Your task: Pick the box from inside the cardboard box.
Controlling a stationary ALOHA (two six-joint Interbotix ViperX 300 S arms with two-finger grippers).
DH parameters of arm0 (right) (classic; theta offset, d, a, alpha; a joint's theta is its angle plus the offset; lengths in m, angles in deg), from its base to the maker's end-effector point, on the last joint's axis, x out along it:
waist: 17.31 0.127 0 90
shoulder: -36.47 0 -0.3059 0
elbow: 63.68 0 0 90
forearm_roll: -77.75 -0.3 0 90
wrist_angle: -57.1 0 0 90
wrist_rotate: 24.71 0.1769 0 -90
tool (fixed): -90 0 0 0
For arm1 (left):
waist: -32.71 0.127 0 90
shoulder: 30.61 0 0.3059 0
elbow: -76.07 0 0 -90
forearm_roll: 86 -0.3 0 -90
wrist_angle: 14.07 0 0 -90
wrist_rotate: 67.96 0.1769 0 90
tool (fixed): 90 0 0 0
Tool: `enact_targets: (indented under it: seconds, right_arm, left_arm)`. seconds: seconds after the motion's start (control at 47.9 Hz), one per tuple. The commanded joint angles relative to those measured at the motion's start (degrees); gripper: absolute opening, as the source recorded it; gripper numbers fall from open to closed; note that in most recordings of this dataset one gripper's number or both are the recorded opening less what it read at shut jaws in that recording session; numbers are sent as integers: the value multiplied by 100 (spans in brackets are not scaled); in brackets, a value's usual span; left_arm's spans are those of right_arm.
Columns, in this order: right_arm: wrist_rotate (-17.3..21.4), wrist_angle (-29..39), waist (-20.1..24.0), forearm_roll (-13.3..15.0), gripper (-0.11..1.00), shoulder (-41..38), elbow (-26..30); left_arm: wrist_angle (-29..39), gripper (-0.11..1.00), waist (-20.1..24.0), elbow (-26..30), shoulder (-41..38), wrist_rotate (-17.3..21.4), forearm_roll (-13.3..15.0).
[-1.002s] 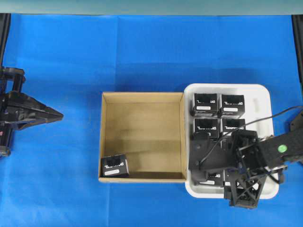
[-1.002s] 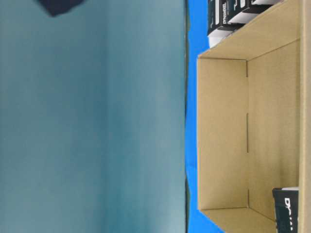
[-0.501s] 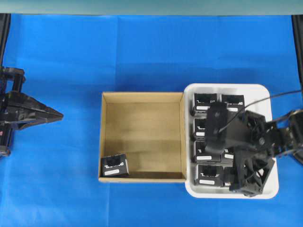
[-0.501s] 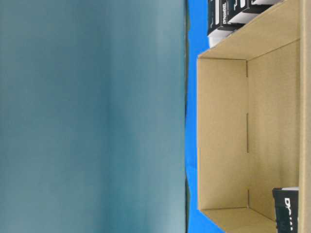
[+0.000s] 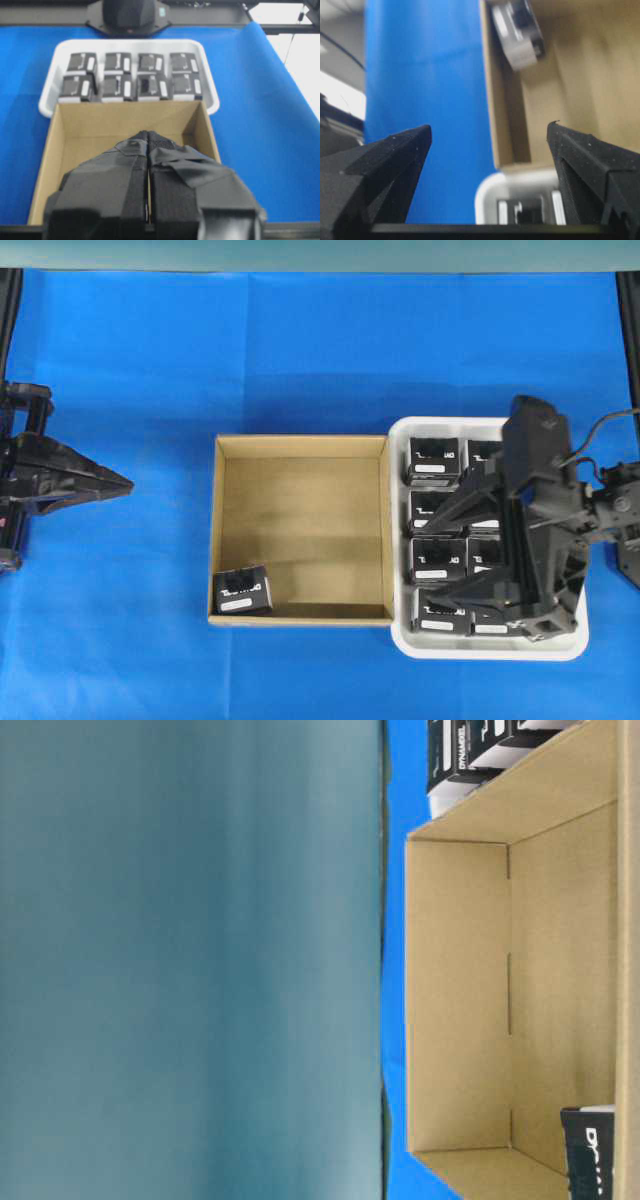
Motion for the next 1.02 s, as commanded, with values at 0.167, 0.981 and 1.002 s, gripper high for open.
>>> enact_targets:
  seconds: [0.167, 0.981, 1.002]
  right_arm:
    - [9, -413, -97, 18, 96, 325, -123]
    - [9, -729, -141, 18, 96, 536, -237]
    - [0, -756, -141, 18, 96, 536, -237]
  left_arm:
    - [-26, -5, -18, 176, -26, -167, -18]
    - [-26, -5, -18, 255, -9, -158, -9]
    - [-26, -5, -18, 255, -9, -158, -9]
